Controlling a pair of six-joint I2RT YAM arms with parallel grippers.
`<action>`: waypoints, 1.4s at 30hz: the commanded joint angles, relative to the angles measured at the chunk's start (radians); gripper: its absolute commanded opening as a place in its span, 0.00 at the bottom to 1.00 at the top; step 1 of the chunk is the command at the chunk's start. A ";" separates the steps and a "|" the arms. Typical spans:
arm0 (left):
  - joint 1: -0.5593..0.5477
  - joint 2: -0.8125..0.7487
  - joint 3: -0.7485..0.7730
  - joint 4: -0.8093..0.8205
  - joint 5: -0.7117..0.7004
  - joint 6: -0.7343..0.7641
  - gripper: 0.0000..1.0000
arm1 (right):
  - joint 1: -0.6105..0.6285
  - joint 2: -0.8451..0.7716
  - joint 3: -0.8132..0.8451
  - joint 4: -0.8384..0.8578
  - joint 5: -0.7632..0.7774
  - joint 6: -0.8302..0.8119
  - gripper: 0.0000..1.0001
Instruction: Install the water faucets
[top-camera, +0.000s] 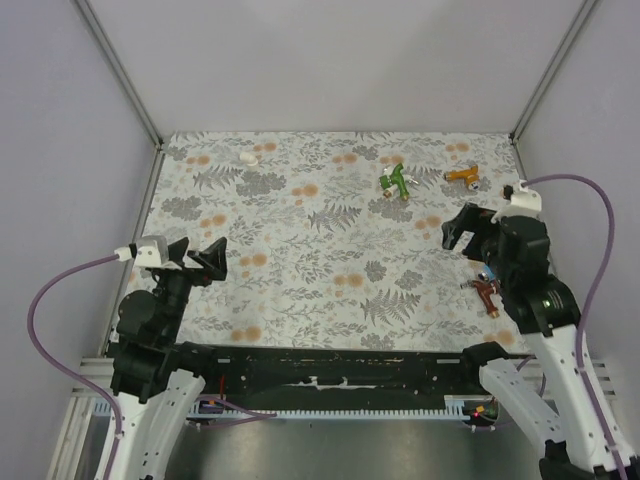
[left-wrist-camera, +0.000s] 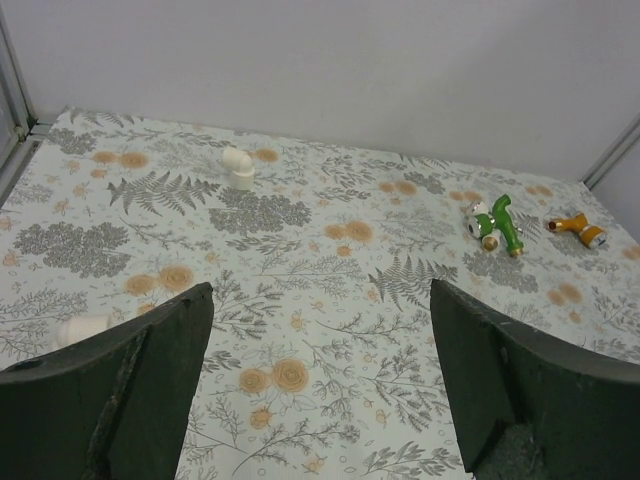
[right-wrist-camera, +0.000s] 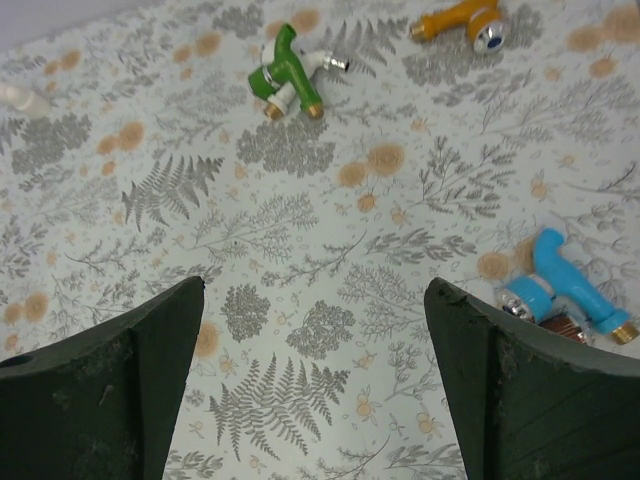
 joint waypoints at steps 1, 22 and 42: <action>-0.019 -0.029 0.044 -0.034 -0.011 0.066 0.94 | -0.001 0.207 0.004 0.029 -0.003 0.122 0.98; -0.037 0.024 0.032 -0.044 -0.012 0.050 0.95 | -0.291 1.233 0.454 0.365 0.011 0.060 0.97; -0.036 0.133 0.029 -0.023 0.021 0.096 0.93 | -0.461 1.707 0.898 0.238 -0.235 -0.036 0.76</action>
